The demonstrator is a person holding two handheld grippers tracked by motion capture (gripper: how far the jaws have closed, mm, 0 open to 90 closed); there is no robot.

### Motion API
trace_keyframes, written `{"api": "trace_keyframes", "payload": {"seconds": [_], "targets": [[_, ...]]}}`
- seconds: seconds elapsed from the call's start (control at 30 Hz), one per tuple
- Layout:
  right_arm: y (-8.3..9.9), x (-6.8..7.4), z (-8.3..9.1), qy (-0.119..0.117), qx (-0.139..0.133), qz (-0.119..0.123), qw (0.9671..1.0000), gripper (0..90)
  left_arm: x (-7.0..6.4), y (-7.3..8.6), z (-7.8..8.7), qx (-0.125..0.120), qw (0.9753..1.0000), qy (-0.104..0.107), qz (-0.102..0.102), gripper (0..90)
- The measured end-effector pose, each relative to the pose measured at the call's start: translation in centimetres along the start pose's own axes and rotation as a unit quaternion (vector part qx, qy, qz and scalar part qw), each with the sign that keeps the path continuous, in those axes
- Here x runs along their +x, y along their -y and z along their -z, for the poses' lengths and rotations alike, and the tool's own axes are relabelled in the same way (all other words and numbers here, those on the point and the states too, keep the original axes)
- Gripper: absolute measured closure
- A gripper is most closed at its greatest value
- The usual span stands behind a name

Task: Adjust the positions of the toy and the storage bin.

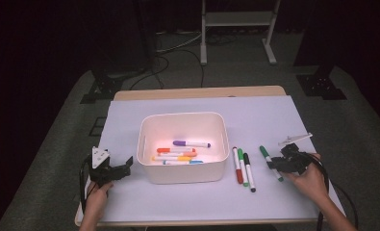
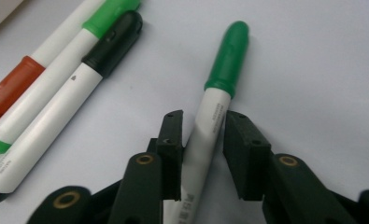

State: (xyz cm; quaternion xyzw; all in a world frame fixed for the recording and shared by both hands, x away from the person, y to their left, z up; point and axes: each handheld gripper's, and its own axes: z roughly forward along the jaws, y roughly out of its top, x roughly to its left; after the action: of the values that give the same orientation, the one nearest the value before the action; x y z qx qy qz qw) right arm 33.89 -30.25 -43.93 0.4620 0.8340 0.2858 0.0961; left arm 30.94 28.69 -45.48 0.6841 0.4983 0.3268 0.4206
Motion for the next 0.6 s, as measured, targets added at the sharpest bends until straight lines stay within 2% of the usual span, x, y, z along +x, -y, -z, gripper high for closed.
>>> {"api": "trace_keyframes", "payload": {"seconds": [0.17, 0.37, 0.47, 0.6], "targets": [[0.0, 0.1, 0.0, 0.014, -0.001, 0.007, 0.9999, 74.9, 0.0, 0.0, 0.0, 0.000, 1.0000, 0.000, 0.000, 0.0], [0.0, -0.1, 0.0, 0.008, 0.000, 0.002, 1.0000, 75.7, 0.0, 0.0, 0.0, 0.000, 1.0000, 0.000, 0.000, 0.0], [-0.1, -0.3, 0.3, -0.005, 0.002, -0.006, 1.0000, 75.8, 0.0, 0.0, 0.0, 0.001, 1.0000, 0.000, 0.000, 0.0], [-0.4, -0.2, 1.2, -0.020, -0.009, -0.007, 0.9997, 75.8, 0.0, 0.0, 0.0, 0.003, 1.0000, 0.000, -0.002, 0.0]]}}
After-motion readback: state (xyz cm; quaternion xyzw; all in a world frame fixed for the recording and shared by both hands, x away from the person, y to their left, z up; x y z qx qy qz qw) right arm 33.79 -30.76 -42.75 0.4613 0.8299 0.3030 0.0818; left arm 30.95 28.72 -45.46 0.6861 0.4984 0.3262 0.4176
